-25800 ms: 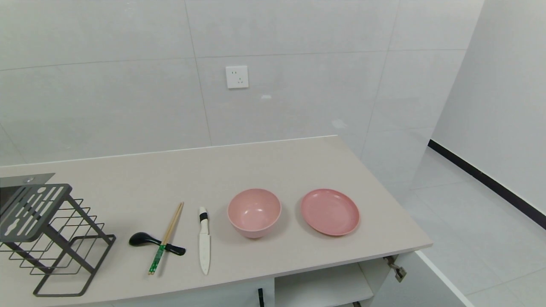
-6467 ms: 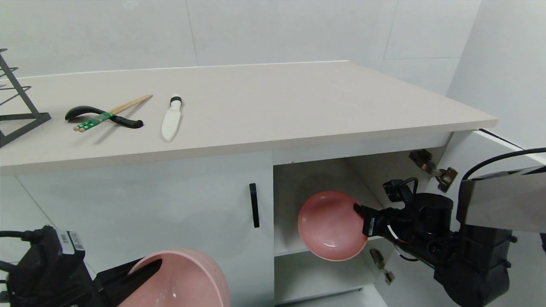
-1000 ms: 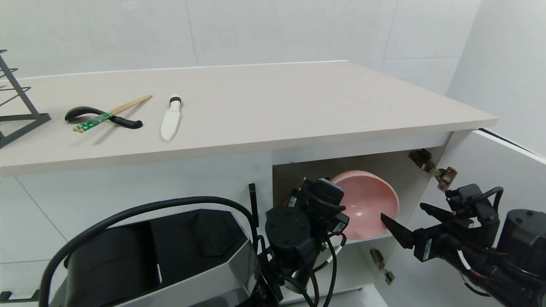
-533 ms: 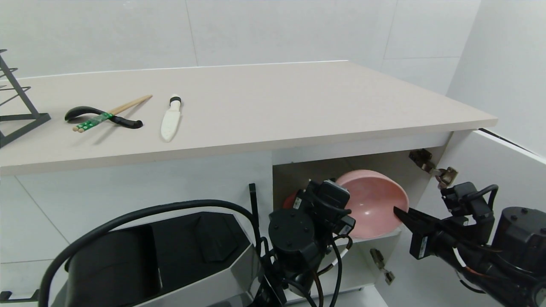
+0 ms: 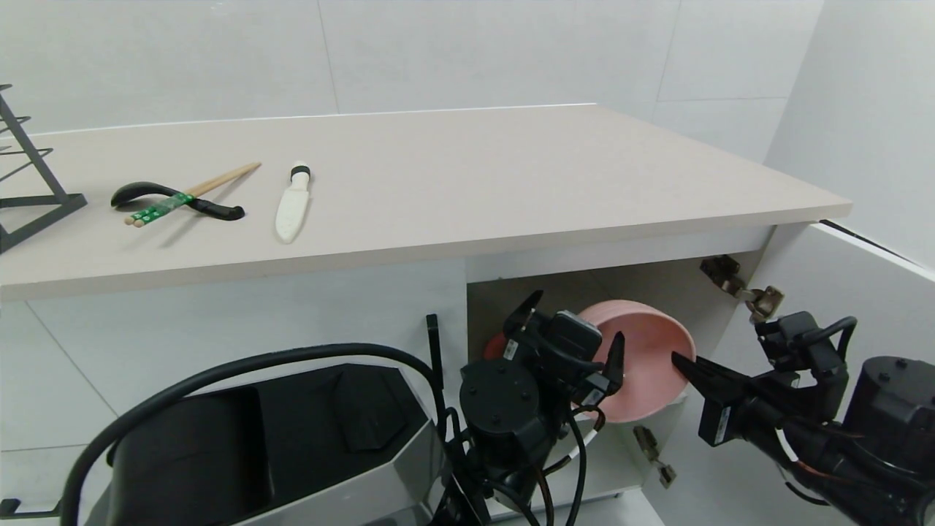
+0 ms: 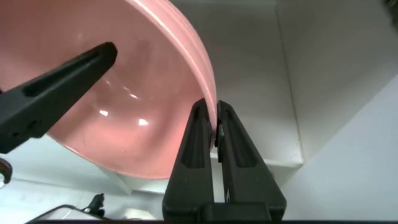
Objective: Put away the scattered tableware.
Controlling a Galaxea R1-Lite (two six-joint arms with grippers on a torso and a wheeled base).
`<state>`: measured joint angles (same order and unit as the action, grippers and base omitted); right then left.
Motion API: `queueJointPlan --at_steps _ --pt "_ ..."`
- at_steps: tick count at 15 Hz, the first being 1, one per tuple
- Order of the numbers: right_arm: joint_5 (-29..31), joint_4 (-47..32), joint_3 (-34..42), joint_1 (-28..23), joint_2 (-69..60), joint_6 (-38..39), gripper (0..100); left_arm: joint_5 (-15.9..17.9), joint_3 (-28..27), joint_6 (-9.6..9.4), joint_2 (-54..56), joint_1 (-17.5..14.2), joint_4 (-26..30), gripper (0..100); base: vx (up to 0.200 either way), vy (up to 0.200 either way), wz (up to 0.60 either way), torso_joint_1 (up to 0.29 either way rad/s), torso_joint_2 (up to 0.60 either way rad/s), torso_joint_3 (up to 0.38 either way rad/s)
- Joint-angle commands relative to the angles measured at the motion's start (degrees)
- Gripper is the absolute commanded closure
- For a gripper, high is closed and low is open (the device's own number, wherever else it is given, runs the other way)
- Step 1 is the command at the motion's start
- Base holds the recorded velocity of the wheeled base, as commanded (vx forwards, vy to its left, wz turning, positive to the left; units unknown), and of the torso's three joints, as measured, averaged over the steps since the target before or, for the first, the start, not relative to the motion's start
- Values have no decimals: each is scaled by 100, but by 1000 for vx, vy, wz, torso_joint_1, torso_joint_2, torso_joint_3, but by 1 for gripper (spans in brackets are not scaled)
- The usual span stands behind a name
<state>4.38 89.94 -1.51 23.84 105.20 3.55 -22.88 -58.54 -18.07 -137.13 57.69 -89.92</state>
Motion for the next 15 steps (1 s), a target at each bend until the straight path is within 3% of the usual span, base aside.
queueJointPlan --at_steps 1,3,9,10,12,15 --pt "2 6 -25 -170 290 111 100 -6 150 -4 231 67 -8 0 0 0 0 0 0 0" --pt "2 6 -77 -301 448 129 100 38 422 -4 451 103 -8 0 0 0 0 0 0 0" --pt "2 6 -104 -372 791 630 100 1453 2663 -74 1901 296 -8 0 0 0 0 0 0 0" --pt "2 6 -104 -372 791 638 100 1471 2681 -74 1927 296 -8 0 0 0 0 0 0 0" --pt "2 6 -86 -205 738 1095 100 1928 3367 -92 2454 243 -8 0 0 0 0 0 0 0" --pt "11 6 -33 156 633 1719 100 2007 3832 -83 3131 138 -8 0 0 0 0 0 0 0"
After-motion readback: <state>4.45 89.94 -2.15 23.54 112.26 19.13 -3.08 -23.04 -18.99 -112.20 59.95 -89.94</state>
